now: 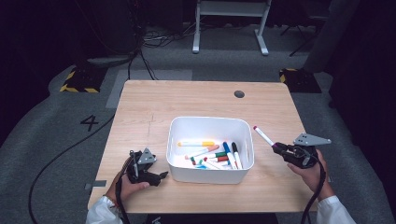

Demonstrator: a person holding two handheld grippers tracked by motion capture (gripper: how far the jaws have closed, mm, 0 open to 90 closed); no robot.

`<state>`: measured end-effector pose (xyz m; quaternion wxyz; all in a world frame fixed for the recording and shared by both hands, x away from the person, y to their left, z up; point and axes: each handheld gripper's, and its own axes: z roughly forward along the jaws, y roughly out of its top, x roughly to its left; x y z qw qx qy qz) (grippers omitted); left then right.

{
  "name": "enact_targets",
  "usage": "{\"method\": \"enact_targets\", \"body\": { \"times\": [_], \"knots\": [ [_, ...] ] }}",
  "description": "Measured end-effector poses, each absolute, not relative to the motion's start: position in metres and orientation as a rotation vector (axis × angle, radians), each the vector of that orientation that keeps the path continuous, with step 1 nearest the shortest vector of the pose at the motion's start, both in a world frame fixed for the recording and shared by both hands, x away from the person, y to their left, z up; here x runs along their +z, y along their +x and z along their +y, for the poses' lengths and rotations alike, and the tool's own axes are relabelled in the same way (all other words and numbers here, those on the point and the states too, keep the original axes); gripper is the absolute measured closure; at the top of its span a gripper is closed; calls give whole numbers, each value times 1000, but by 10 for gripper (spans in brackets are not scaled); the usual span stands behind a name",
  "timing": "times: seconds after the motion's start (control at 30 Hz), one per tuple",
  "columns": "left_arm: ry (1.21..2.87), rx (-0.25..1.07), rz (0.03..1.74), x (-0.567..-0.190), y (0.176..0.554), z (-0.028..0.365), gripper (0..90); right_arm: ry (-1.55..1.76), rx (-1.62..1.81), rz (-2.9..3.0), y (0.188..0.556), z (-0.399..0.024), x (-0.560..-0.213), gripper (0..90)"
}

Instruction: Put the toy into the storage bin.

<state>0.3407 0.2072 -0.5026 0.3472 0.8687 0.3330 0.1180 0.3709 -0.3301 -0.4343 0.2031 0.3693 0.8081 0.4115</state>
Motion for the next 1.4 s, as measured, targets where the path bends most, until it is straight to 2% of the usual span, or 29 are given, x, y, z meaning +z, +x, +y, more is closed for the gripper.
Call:
{"method": "enact_targets", "body": {
  "times": [0.33, 0.73, 1.4],
  "knots": [
    [2254, 307, 864, -503, 341, 207, 152, 904, 1194, 2224, 374, -327, -385, 751],
    [2253, 306, 865, -503, 341, 207, 152, 757, 1226, 2256, 390, -298, -344, 751],
    [2253, 306, 865, -503, 341, 207, 152, 523, 1220, 2435, 406, -209, -342, 751]
  ]
}}
